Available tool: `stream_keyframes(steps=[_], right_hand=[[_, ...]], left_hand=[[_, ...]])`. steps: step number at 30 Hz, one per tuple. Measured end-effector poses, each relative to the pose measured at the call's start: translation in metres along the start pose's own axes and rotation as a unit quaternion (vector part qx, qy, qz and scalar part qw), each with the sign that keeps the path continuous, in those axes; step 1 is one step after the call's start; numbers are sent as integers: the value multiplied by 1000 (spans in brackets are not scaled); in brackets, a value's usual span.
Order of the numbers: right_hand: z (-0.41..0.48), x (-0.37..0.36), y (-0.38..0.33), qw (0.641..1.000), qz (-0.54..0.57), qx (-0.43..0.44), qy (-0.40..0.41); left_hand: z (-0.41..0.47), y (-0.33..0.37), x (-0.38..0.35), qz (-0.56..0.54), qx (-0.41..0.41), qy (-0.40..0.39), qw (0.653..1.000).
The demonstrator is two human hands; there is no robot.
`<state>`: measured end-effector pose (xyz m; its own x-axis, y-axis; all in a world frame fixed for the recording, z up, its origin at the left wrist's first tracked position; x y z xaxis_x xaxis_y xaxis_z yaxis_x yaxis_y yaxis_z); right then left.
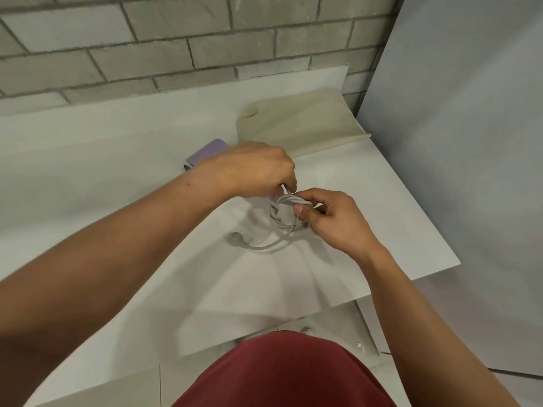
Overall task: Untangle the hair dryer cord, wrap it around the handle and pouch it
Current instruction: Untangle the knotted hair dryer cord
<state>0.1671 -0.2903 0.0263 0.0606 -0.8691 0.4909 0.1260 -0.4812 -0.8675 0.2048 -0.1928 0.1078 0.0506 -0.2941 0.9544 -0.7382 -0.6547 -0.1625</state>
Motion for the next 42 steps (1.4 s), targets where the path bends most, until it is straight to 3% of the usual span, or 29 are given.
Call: stream_keyframes(steps=[4,8,11,13,14,16,18,20,21,27,30,32,36,39,40,42], right_hand=[[-4,-1,1,998,63,-11,20],[-8,-4,3,995,98,-22,21],[-7,-3,-1,992,116,-23,35],[-6,-2,-3,991,125,-28,41],[-6,-2,-3,991,123,-31,40],[-5,-4,-2,993,113,-32,25],[-6,-7,-3,994,101,-30,10],[-7,-7,-3,996,86,-23,-1],[-8,-7,-3,997,81,-20,-5],[-10,-6,-10,995,103,-3,11],[-8,1,-14,995,94,7,14],[-10,-1,-14,994,110,5,0],[-10,-3,-7,995,104,-7,8],[-10,-1,1,996,88,-19,10],[-11,-2,2,996,84,-20,5],[-12,-3,1,997,78,-14,-5]], left_hand=[[-4,-12,23,-1,47,122,991],[-27,-44,36,-212,166,267,925],[-31,-53,21,-368,185,264,872],[-27,-60,13,-400,200,254,857],[-24,-63,10,-370,210,246,871],[-15,-57,7,-223,190,208,933],[-5,-31,4,-53,85,158,982],[-3,-4,5,47,-16,147,988],[-1,1,5,63,-29,139,988],[-3,-21,23,87,84,187,975],[-19,-50,32,-25,193,282,939],[-27,-67,31,-93,243,303,917],[-22,-76,16,-160,262,249,918],[-12,-78,2,-135,276,186,933],[-9,-75,0,-109,262,162,945],[-2,-52,1,-26,156,133,978]])
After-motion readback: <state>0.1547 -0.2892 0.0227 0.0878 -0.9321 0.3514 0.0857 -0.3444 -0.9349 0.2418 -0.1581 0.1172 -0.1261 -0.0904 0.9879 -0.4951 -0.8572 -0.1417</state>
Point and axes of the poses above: each hand's wrist, its own z-axis towards the middle knuckle, its own x-axis out of the back of the hand, y = z × x, the point moved 10 cm from there along z, towards the middle knuckle, and after that the axes turned 9 degrees about x, right-handed, at the moved point
